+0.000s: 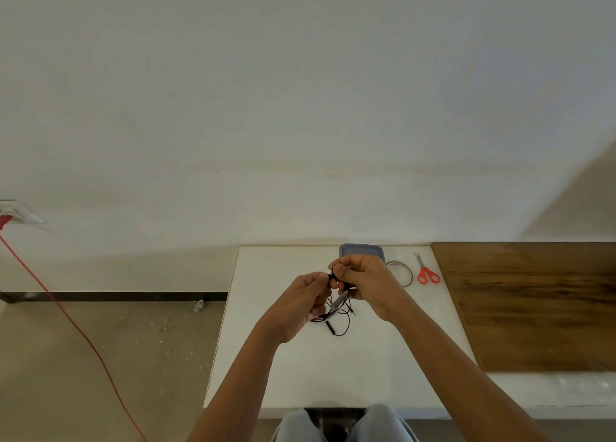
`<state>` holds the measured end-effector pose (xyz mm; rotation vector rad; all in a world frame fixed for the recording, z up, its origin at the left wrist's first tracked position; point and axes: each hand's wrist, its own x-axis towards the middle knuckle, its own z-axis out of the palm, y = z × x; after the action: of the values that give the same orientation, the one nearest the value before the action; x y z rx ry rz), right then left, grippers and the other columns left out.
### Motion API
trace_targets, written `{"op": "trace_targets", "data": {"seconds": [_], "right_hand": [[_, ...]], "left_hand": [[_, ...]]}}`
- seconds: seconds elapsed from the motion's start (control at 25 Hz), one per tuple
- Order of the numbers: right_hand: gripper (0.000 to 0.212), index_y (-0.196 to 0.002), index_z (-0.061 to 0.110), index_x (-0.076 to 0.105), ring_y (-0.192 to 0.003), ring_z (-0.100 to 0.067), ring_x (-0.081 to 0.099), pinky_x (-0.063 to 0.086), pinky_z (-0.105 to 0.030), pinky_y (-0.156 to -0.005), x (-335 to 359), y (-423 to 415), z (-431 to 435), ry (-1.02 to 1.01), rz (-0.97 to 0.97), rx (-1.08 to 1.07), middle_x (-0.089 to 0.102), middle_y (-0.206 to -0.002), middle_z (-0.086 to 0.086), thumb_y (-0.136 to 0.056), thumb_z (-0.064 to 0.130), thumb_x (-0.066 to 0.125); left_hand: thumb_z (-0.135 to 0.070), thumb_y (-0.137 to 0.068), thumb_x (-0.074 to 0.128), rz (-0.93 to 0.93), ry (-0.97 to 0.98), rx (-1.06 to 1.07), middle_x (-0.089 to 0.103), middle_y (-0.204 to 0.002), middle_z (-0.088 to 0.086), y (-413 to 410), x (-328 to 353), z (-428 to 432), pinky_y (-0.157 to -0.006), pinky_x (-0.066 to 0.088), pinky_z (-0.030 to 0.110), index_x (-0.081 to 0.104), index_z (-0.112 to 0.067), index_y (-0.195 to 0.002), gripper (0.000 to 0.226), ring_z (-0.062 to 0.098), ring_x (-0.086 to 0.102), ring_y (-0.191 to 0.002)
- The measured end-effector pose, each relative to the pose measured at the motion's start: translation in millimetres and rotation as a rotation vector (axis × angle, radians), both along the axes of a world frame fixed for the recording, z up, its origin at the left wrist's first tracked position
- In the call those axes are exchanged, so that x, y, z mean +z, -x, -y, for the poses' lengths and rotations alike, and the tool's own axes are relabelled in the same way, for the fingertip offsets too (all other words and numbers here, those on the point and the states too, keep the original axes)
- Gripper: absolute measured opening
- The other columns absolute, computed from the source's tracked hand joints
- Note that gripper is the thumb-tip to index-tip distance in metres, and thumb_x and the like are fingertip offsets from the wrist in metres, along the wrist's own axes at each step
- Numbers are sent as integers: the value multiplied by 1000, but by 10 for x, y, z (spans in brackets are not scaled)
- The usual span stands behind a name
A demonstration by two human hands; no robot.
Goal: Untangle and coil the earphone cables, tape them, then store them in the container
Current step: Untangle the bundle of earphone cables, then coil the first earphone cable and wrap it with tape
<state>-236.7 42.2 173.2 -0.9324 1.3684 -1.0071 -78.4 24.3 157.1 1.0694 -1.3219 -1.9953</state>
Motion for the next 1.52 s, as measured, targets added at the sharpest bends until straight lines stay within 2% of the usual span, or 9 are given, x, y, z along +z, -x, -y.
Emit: {"op": "trace_targets", "data": {"seconds": [0.16,0.48,0.64,0.8,0.92,1.08,1.32,1.4,1.52], "right_hand": [[13,-100,2,65,-61,-13,58,53,-26,-62,-62,-36,10,-28,58,-43,65,-72,-10,-94,10,57],[11,-100,-2,62,-65,-18,59,56,-31,-68,-290,-20,-82,-157,256,-166,65,-84,-17,-93,4,56],[21,-110,12,64,-72,-19,64,56,-29,-74,-298,26,-117,-45,56,70,66,-92,-10,-94,5,53],[14,-96,15,72,-80,-25,71,59,-32,-76,-394,65,-140,128,-188,137,72,-89,-8,-83,10,70],[12,-95,8,71,-73,-21,71,59,-35,-75,-529,61,-169,62,-163,114,73,-81,-7,-83,9,71],[18,-99,3,70,-74,-24,71,59,-35,-74,-681,162,-179,-73,-40,73,73,-85,-15,-81,8,73],[22,-107,3,66,-85,-24,69,58,-31,-74,-934,536,-15,-171,108,121,72,-96,-14,-85,8,67],[19,-104,0,66,-85,-25,68,59,-28,-72,-1193,819,114,-204,-37,-76,69,-104,-20,-86,7,66],[24,-113,3,64,-100,-26,65,54,-27,-82,-1682,1323,316,-191,-790,-307,65,-118,-18,-90,-1,58]], "left_hand": [[-23,-102,38,88,62,85,37,-57,-7,52,-74,7,-52,27,19,61,-13,-78,35,9,26,-50],[-12,-101,36,288,175,99,53,-69,-5,46,-263,-20,-56,38,20,64,-13,-91,30,7,42,-54],[-13,-101,35,365,168,79,53,-68,-5,51,-310,-14,-59,38,24,62,-14,-86,31,10,43,-58],[-17,-100,36,312,110,38,46,-65,-5,15,-341,-21,-57,34,24,57,-15,-79,30,8,38,-55],[-30,-100,40,391,157,-42,48,-62,-7,11,-380,-72,-56,37,22,60,-19,-77,33,7,41,-55],[-39,-96,40,646,277,-182,66,-84,7,97,-499,-43,-64,44,31,63,-23,-79,33,16,56,-73],[-19,-100,38,325,-117,-9,47,-59,-4,366,-598,25,-48,31,18,50,-16,-75,27,6,35,-45],[-15,-99,38,270,-184,146,43,-60,-4,423,-741,26,-47,27,19,47,-15,-74,27,6,30,-44],[-12,-100,39,157,-267,309,44,-57,-4,479,-896,35,-51,31,21,49,-13,-73,29,8,31,-48]]}}
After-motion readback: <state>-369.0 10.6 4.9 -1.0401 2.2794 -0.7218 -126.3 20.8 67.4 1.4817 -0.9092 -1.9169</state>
